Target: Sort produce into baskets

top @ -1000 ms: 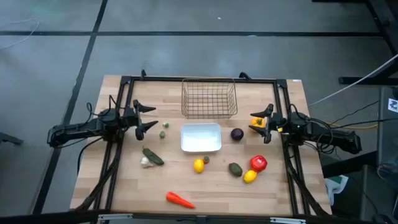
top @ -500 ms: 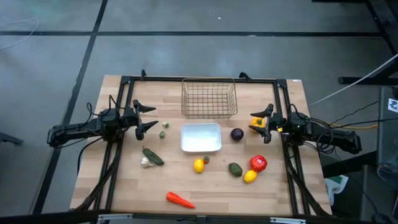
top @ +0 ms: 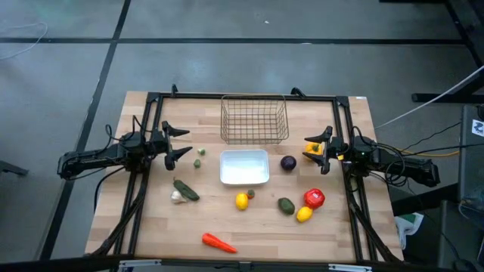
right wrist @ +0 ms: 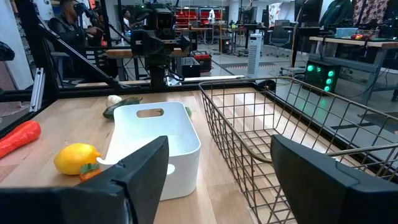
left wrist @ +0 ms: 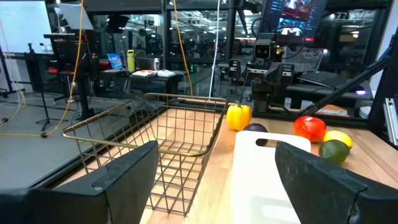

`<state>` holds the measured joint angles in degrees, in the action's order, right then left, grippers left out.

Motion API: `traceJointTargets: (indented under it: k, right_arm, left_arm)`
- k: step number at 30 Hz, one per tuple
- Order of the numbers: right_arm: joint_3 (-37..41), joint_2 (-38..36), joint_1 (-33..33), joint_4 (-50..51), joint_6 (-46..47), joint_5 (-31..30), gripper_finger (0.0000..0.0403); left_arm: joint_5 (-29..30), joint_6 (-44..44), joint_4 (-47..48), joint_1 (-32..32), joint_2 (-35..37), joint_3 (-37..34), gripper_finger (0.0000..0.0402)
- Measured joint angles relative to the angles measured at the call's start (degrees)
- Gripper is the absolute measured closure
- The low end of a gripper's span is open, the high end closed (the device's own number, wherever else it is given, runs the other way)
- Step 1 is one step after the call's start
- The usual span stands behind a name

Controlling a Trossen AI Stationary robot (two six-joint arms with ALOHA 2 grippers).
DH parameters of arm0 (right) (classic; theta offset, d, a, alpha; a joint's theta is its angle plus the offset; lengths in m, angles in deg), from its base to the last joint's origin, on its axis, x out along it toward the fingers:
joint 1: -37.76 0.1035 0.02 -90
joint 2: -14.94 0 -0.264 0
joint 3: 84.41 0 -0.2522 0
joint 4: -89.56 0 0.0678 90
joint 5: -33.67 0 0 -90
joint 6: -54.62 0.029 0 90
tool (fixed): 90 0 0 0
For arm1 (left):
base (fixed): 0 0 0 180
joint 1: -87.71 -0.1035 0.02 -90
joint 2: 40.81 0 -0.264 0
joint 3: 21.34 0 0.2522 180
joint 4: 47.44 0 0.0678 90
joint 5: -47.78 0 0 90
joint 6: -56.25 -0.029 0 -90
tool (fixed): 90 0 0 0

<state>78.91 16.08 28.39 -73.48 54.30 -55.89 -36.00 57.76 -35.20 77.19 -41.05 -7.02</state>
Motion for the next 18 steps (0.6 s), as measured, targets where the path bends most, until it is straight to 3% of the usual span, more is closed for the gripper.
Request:
traceJointTargets:
  k: [13,18]
  right_arm:
    - [0.0,0.0,0.0,0.0,0.0,0.0,0.0123]
    - [0.0,0.0,0.0,0.0,0.0,0.0,0.0123]
  left_arm:
    - [0.0,0.2,0.0,0.0,0.0,0.0,0.0082]
    - [0.0,4.8,0.0,0.0,0.0,0.0,0.0082]
